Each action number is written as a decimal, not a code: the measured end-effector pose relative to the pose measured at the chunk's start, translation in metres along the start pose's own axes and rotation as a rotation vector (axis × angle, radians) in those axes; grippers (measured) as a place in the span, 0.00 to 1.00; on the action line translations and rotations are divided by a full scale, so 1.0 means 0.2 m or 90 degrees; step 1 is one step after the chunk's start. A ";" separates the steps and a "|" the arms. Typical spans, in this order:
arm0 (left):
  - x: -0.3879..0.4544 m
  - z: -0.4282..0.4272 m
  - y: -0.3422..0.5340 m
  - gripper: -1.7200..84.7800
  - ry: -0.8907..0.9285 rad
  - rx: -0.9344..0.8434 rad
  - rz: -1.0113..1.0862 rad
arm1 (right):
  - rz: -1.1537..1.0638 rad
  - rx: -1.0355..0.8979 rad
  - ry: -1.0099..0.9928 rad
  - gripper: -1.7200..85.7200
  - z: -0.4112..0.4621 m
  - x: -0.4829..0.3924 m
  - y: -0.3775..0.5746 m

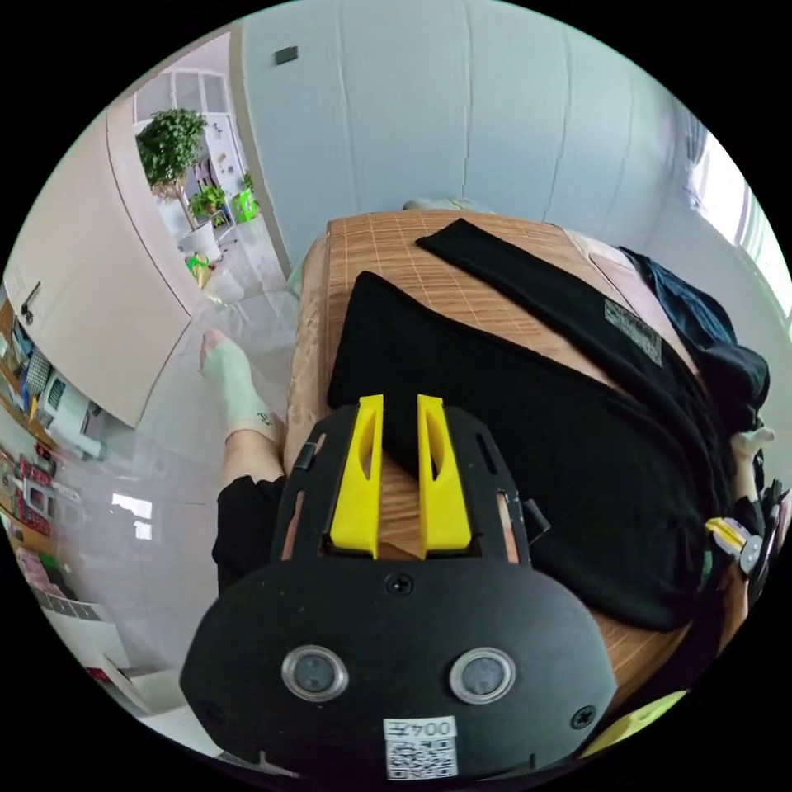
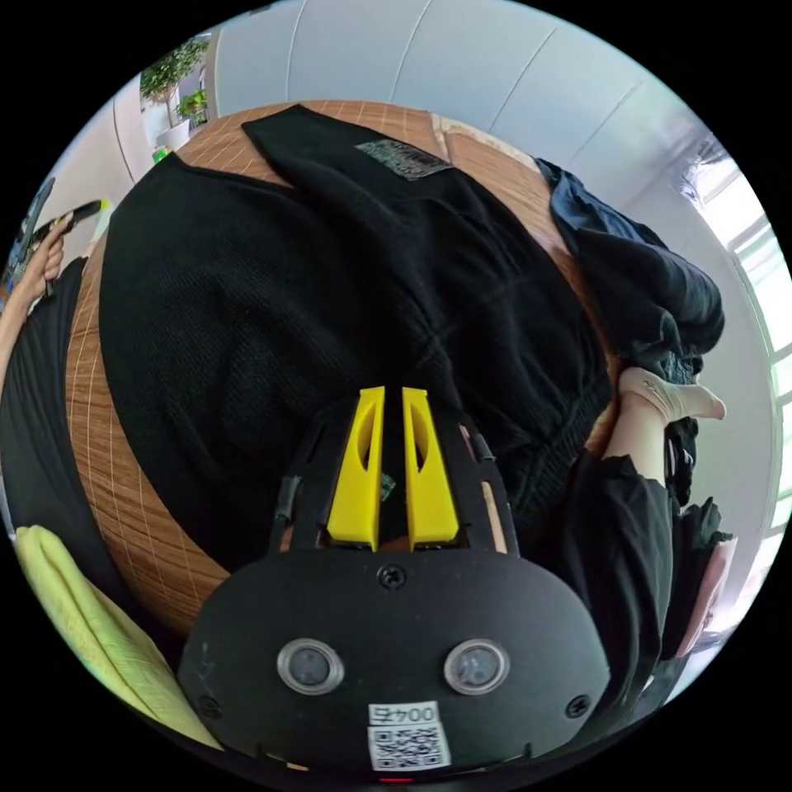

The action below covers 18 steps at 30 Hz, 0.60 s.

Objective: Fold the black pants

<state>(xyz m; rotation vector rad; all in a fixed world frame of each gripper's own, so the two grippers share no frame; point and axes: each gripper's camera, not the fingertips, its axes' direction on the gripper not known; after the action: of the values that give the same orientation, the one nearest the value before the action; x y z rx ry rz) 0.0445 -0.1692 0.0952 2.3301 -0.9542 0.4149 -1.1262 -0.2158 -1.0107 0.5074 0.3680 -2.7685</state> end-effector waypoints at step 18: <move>0.55 0.47 -0.28 0.07 -0.161 0.026 0.337 | 0.005 0.019 -0.023 0.06 -0.04 -0.01 0.10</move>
<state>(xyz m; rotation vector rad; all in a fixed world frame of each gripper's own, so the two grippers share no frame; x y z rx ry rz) 0.1663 -0.2536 0.0519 2.1756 -1.7098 0.3472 -1.1161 -0.2307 -1.0221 0.4640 0.3164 -2.7761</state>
